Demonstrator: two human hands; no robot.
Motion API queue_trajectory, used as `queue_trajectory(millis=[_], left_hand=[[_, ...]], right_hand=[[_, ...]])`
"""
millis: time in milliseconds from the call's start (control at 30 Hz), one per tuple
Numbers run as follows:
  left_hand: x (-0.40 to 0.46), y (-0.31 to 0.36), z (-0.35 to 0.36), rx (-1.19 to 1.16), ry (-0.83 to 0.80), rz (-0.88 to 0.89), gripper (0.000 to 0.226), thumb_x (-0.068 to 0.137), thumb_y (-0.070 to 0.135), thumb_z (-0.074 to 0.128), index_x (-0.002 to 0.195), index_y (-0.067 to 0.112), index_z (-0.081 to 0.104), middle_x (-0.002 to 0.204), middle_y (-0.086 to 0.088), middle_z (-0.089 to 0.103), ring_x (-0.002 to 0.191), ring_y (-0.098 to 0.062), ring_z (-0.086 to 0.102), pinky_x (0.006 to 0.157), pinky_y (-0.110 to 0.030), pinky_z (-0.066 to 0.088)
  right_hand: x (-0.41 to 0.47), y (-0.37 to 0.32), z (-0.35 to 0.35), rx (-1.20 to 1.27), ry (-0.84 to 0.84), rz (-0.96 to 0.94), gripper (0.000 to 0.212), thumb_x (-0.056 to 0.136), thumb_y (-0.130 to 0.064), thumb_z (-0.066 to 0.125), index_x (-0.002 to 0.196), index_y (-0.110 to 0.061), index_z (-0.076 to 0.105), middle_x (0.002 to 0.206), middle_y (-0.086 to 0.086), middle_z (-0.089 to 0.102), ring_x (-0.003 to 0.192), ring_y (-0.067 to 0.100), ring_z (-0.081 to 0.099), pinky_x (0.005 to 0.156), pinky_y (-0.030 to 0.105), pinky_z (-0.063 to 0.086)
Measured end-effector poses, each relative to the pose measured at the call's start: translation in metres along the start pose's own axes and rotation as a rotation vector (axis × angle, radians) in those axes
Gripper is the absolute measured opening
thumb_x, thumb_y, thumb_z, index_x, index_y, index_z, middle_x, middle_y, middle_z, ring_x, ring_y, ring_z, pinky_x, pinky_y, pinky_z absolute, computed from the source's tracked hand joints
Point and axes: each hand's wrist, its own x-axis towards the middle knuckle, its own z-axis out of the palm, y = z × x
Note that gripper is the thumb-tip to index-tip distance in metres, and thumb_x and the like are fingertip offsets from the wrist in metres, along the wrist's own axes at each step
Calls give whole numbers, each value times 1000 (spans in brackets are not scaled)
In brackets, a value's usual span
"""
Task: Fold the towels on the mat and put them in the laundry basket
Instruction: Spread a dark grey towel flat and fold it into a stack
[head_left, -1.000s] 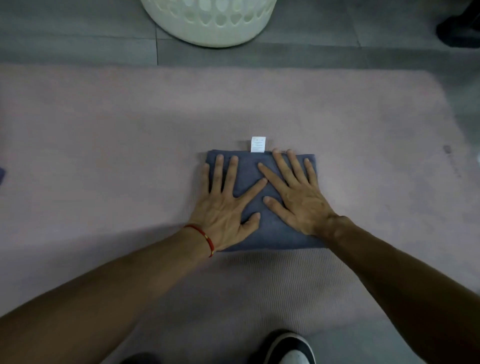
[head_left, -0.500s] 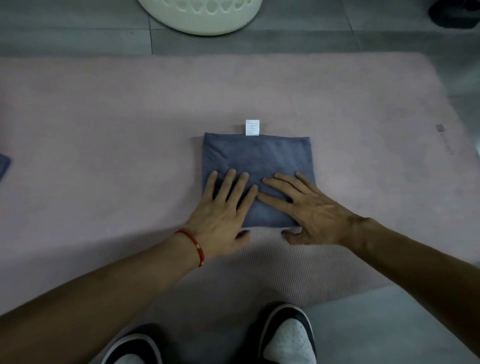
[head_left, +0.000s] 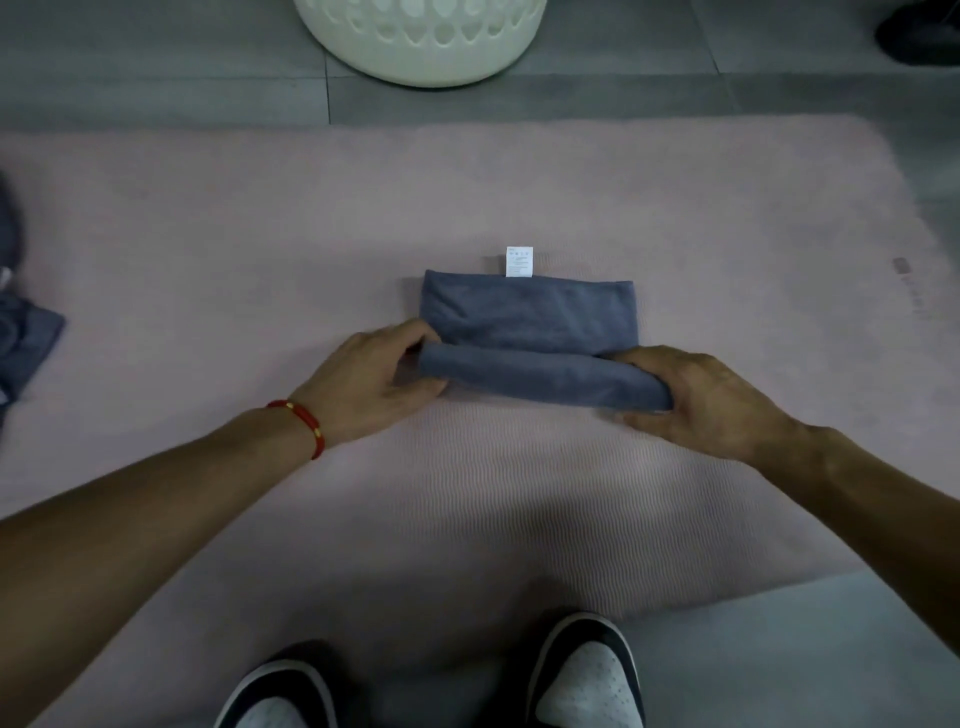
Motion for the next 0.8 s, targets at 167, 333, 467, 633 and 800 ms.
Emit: queue_trajectory(millis=[167, 333, 467, 633, 800], left_hand=[[-22, 3, -3, 50, -64, -10, 39, 94, 65, 38, 103, 28, 49, 80, 13, 63, 68, -3, 61, 56, -20, 46], [-34, -3, 11, -220, 32, -295, 15, 100, 40, 52, 101, 27, 59, 96, 11, 70, 86, -1, 66, 75, -22, 52], [-8, -3, 16, -190, 159, -430, 20, 102, 38, 52, 101, 19, 60, 96, 1, 70, 86, -14, 66, 70, -25, 51], [15, 0, 14, -147, 226, -518, 30, 98, 47, 54, 104, 19, 64, 89, 3, 69, 84, -20, 69, 77, -40, 61], [19, 1, 20, -71, 274, -504, 24, 99, 44, 55, 95, 20, 62, 77, 8, 64, 75, -16, 65, 75, -40, 60]], right_hand=[[-5, -1, -10, 183, -90, 143, 31, 87, -38, 73, 115, -24, 71, 98, -6, 76, 86, 10, 71, 82, 35, 60], [0, -15, -16, 574, -158, 236, 12, 91, -26, 69, 96, -16, 71, 82, -1, 74, 77, 15, 73, 69, 29, 59], [25, -14, -11, 490, 117, 457, 37, 86, -50, 71, 103, -17, 69, 87, -3, 74, 81, 16, 73, 69, 30, 60], [41, -17, 2, 55, 114, 604, 53, 92, -67, 52, 102, -15, 60, 90, 5, 70, 69, 18, 64, 65, 29, 51], [35, -43, 17, -376, 438, 355, 56, 100, -55, 42, 136, -13, 46, 131, 15, 55, 116, 34, 55, 89, 48, 50]])
